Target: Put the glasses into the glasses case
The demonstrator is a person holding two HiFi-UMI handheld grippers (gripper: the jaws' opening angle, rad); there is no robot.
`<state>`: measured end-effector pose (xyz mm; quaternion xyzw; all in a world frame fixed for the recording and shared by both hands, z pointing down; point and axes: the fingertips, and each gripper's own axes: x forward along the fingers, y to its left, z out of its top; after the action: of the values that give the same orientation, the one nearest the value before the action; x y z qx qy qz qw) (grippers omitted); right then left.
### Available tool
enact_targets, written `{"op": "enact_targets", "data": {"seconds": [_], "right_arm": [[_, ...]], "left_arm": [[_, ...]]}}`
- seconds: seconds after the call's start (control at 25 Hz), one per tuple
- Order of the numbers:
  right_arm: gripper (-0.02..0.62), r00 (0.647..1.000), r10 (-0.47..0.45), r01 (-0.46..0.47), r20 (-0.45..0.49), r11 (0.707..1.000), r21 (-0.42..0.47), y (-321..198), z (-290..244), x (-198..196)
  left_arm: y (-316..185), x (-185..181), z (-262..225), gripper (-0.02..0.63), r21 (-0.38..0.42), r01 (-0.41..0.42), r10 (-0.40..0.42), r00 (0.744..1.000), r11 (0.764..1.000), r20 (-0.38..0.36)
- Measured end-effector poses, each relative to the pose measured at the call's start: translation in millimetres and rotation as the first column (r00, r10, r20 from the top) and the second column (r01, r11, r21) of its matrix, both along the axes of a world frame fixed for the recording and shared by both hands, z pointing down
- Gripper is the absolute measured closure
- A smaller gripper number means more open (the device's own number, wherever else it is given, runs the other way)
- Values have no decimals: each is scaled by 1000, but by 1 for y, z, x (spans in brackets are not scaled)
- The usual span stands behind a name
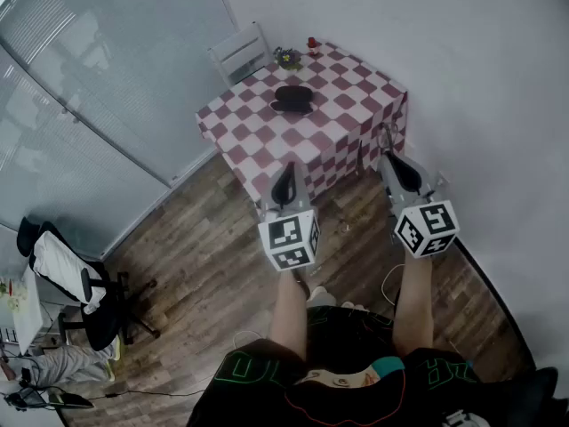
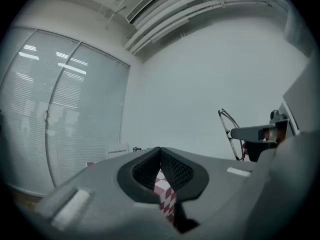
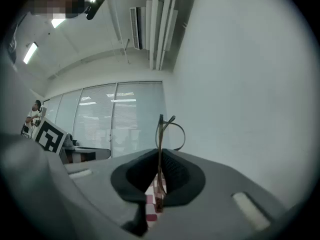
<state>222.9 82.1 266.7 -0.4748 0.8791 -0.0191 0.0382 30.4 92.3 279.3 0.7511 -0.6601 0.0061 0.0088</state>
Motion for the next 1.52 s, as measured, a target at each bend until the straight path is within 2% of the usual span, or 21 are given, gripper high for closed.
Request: {"op": "enact_targets", "data": {"seconds": [0.2,0.96,1.52], "right_arm": [[578,1000,7,-7,22,1000,-14,3,-2,6],[578,999,26,-28,46,999,29,-4,-20,35],[577,999,6,-6,49,1000,3,-15,-8,28]], "left_arm": [[6,4,0,597,-24,-2,3,1000,1000,5],[0,26,-21,597,29,-27,26,999,999,32],[-3,14,-7,597,9,9,-9,1000,1000,25]]}}
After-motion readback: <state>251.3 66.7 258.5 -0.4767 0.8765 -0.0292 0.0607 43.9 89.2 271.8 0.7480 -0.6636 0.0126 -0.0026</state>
